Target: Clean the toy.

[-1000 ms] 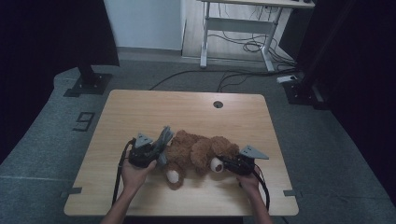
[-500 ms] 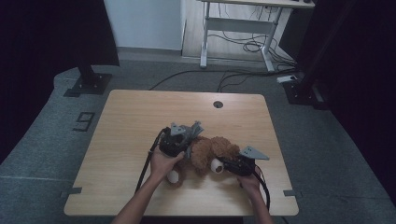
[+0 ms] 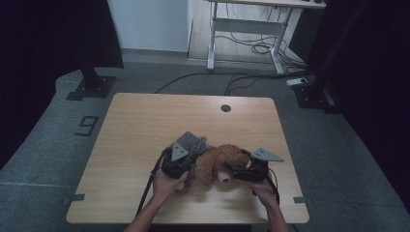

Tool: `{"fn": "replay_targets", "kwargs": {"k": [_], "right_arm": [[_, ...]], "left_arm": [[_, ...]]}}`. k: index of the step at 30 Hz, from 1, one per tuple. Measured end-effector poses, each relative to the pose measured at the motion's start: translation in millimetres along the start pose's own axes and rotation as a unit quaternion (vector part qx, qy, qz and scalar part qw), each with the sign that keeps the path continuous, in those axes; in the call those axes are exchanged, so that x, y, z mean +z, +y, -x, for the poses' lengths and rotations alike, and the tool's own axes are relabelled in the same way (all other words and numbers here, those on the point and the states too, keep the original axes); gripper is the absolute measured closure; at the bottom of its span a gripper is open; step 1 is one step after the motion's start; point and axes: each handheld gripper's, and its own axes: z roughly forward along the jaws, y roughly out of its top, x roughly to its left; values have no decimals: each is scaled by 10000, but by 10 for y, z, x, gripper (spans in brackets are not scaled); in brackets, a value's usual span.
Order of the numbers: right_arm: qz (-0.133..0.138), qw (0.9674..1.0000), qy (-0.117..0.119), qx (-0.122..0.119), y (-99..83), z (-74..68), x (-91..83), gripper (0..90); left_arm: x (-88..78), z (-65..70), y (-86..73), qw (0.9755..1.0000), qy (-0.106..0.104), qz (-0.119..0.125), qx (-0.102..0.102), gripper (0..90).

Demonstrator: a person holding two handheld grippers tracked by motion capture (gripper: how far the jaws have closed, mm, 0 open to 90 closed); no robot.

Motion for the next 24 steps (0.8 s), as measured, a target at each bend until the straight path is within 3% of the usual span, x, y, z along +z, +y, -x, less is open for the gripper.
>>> {"fn": "replay_targets", "kwargs": {"k": [3, 5, 7, 9, 13, 15, 17, 21, 24], "right_arm": [[45, 9999, 29, 127, 139, 14, -33, 106], [-229, 9997, -48, 114, 222, 33, 29, 89], [-670, 9977, -87, 108, 247, 56, 135, 66], [-973, 9952, -88, 88, 203, 58, 208, 38], [-1278, 9907, 11, 465, 52, 108, 249, 11], [-1460, 9866, 128, 720, -42, 138, 260, 6], [-1539, 9846, 198, 808, -95, 151, 266, 7], [-1618, 9828, 286, 842, -131, 150, 265, 48], [-1645, 9823, 329, 830, -133, 147, 251, 137]], "left_arm": [[-43, 39, -32, 10000, -30, 11, 49, 783], [-76, 53, -54, 10000, -59, 19, 40, 782], [-109, 48, -68, 9999, -110, 27, 13, 782], [-149, 24, -72, 9997, -232, 14, -63, 780], [-197, -10, -60, 9988, -460, -30, -184, 778], [-238, -26, -31, 9976, -614, -25, -304, 775], [-287, -46, -2, 9970, -688, -6, -368, 772], [-410, -168, 27, 9972, -528, 99, -517, 765], [-470, -305, 6, 9968, -388, 119, -684, 761]]}}
